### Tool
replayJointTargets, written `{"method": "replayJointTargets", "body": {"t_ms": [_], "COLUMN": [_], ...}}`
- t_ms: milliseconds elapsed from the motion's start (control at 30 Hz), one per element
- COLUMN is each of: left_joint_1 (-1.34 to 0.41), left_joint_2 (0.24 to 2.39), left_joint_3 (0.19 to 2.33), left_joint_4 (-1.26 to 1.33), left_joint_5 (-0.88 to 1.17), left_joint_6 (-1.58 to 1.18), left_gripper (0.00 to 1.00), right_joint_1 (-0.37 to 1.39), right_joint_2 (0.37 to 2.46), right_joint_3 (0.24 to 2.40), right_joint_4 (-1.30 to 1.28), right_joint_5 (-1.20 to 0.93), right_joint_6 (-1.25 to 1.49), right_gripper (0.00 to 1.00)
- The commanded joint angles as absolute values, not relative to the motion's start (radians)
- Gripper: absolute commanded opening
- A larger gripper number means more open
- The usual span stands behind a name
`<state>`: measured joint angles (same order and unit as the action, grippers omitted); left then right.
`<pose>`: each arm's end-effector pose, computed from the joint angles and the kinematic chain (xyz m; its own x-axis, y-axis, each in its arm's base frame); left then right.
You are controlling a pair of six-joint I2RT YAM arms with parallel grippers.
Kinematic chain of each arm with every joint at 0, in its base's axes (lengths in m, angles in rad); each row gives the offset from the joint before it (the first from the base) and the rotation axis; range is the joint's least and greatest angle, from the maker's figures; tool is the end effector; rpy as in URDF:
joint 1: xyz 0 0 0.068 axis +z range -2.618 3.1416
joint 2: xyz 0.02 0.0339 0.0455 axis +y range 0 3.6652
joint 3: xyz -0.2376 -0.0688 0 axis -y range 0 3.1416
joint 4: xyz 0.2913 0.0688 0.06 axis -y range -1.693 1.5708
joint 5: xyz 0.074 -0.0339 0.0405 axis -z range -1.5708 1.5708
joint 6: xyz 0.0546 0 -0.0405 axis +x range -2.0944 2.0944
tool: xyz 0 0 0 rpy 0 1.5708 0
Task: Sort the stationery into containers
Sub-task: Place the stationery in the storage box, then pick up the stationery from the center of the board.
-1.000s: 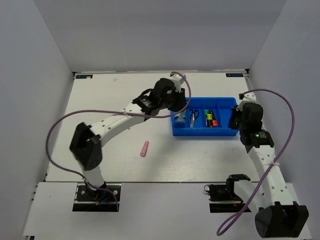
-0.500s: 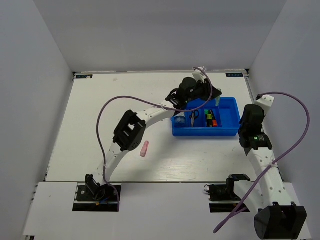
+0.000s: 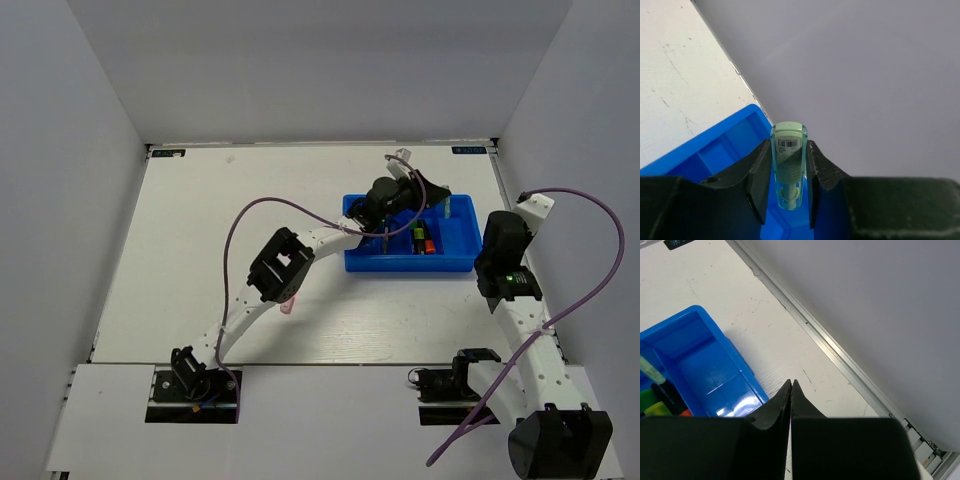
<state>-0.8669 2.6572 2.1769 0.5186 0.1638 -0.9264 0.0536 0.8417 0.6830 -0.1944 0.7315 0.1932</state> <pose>0.4101 -0.4968 0.1477 -0.6707 -0.4287 -0.6053 0.5350 0.2856 -0.7951 0.2680 -0.0221 0.2643 -0.2264 0.1309 -0.9652 0.6414 0.7658 -0.0465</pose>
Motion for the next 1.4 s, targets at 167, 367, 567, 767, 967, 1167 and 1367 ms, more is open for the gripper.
{"method": "replayJointTargets", "body": {"t_ms": [167, 367, 567, 767, 967, 1167, 1367], "left_joint_1": [-0.905, -0.923, -0.928, -0.928, -0.928, -0.914, -0.827], "left_joint_2": [2.646, 2.641, 2.637, 2.629, 2.603, 2.398, 1.892], "left_joint_3": [2.214, 2.181, 2.204, 2.214, 2.226, 2.021, 1.582], "left_joint_4": [0.557, 0.523, 0.457, 0.425, 0.425, 0.445, 0.155], "left_joint_5": [0.149, 0.152, 0.152, 0.155, 0.172, 0.206, 0.17], "left_joint_6": [-0.95, -0.93, -0.916, -0.917, -0.891, -0.793, -0.513], "left_gripper": [0.0, 0.01, 0.41, 0.68, 0.26, 0.0, 0.07], "right_joint_1": [0.052, 0.051, 0.051, 0.049, 0.048, 0.051, 0.044], "right_joint_2": [0.828, 0.825, 0.827, 0.824, 0.821, 0.818, 0.815], "right_joint_3": [0.67, 0.666, 0.664, 0.66, 0.658, 0.653, 0.667], "right_joint_4": [-0.129, -0.123, -0.123, -0.118, -0.12, -0.115, -0.167], "right_joint_5": [0.758, 0.753, 0.744, 0.738, 0.732, 0.71, 0.423], "right_joint_6": [0.216, 0.213, 0.21, 0.207, 0.203, 0.195, 0.063], "right_gripper": [0.0, 0.0, 0.0, 0.0, 0.0, 0.0, 0.4]}}
